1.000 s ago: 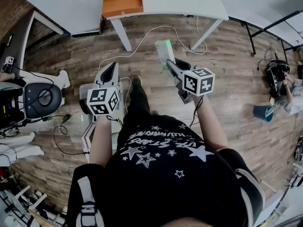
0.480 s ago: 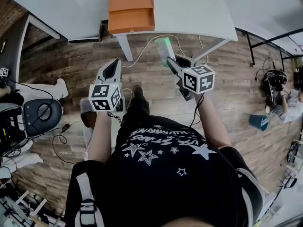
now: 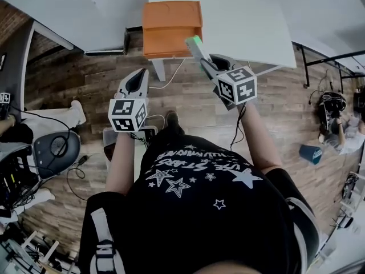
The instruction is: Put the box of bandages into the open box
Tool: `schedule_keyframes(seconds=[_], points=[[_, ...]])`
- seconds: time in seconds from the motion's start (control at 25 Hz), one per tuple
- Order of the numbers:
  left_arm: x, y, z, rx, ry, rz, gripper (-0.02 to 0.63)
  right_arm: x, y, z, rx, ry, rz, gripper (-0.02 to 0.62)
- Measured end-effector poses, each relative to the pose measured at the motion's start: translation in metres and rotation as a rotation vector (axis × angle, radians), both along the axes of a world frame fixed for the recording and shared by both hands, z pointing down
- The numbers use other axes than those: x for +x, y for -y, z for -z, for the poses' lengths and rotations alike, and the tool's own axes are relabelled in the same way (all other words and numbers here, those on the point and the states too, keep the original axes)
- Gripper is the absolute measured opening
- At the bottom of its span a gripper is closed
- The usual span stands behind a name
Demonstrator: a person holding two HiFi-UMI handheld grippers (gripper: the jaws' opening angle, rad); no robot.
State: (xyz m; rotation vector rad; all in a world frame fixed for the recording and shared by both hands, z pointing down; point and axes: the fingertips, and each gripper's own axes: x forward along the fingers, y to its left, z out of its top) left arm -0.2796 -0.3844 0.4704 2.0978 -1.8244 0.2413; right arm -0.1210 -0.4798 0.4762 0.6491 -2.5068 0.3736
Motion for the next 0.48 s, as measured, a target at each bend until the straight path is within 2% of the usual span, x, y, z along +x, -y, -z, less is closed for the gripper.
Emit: schedule_keyframes(seconds=[0.48], points=[[-0.070,0.077,-0.019,-0.014,-0.018,0.020,0.020,-0.094,0.079,-0.029,0.147,-0.182,0.215,0.114]])
